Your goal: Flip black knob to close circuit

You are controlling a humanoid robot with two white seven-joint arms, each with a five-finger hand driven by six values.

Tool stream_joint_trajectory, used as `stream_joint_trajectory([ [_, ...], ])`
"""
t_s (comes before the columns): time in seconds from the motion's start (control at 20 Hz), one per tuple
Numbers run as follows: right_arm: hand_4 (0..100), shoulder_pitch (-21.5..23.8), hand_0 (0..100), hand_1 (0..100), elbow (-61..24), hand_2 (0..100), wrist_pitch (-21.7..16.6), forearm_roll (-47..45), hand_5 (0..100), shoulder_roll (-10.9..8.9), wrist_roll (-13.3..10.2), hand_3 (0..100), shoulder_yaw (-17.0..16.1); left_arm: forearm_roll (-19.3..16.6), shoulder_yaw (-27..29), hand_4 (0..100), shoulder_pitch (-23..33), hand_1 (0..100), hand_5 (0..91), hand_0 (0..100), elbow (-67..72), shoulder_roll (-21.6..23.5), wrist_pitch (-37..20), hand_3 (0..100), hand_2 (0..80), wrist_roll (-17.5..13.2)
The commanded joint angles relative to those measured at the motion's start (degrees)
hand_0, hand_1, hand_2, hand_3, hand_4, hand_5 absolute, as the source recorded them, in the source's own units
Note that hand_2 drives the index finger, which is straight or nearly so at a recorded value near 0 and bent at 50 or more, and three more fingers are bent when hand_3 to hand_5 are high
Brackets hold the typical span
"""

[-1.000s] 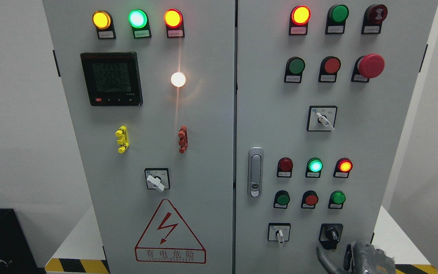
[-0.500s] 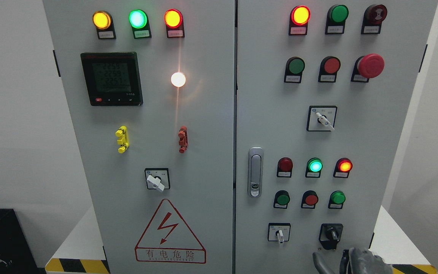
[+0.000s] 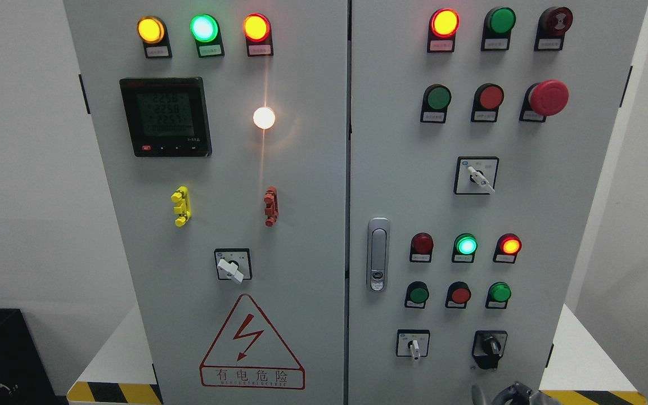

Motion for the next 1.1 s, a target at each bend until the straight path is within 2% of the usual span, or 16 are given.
stream_joint_trajectory([
  [0.0, 66, 5.53, 0, 6, -6.1, 43, -3.65, -18.84, 58, 0.65, -3.24, 72, 0.77, 0.0, 0.0, 0, 1.23, 56, 0.0, 12, -1.32, -0.01, -0.05, 0, 0.0, 0.0],
  [0.1, 60, 6.68, 0, 6, -6.1, 37, -6.9, -25.7, 54, 0.56, -3.34, 62, 0.59, 0.0, 0.0, 0, 1.23, 56, 0.0, 12, -1.32, -0.01, -0.05, 0, 0.0, 0.0],
  [0.2, 51, 8.26, 0, 5, -6.1, 31, -9.97, -30.8, 46, 0.47, -3.34, 53, 0.59, 0.0, 0.0, 0, 1.23, 56, 0.0, 12, -1.32, 0.08, -0.05, 0, 0.0, 0.0],
  [0.4, 40, 10.46, 0, 5, -6.02, 24, -14.55, -39.95, 36, 0.39, -2.37, 43, 0.15, 0.0, 0.0, 0, 1.23, 56, 0.0, 12, -1.32, -0.01, -0.05, 0, 0.0, 0.0],
  [0.55, 27, 11.86, 0, 3, -6.02, 15, -16.93, -41.9, 17, 0.12, 0.34, 32, 0.07, 0.0, 0.0, 0, 1.23, 56, 0.0, 12, -1.32, -0.01, -0.05, 0, 0.0, 0.0],
  [0.6, 21, 12.48, 0, 2, -5.84, 11, -17.63, -42.42, 10, 0.12, 1.75, 26, 0.07, 0.0, 0.0, 0, 1.23, 56, 0.0, 12, -1.32, 0.08, -0.05, 0, 0.0, 0.0],
  [0.65, 19, 13.01, 0, 1, -5.67, 11, -18.25, -43.73, 8, 0.12, 3.33, 25, 0.07, 0.0, 0.0, 0, 1.23, 56, 0.0, 12, -1.32, 0.08, -0.05, 0, 0.0, 0.0],
  [0.7, 13, 13.45, 0, 0, -5.49, 7, -18.77, -44.88, 1, 0.12, 4.65, 18, 0.07, 0.0, 0.0, 0, 1.23, 56, 0.0, 12, -1.32, -0.01, -0.05, 0, 0.0, 0.0],
  [0.75, 8, 13.71, 0, 0, -5.14, 5, -19.13, -45.76, 0, 0.12, 5.53, 14, 0.07, 0.0, 0.0, 0, 1.23, 56, 0.0, 12, -1.32, -0.01, -0.05, 0, 0.0, 0.0],
  [0.85, 4, 13.89, 0, 0, -4.7, 2, -19.39, -46.73, 0, 0.03, 5.72, 11, -0.2, 0.0, 0.0, 0, 1.23, 56, 0.0, 12, -1.32, -0.01, -0.05, 0, 0.0, 0.0],
  [1.05, 1, 13.98, 0, 0, -4.7, 0, -19.39, -47.0, 0, 0.03, 5.72, 8, -0.29, 0.0, 0.0, 0, 1.23, 56, 0.0, 12, -1.32, -0.01, -0.05, 0, 0.0, 0.0],
])
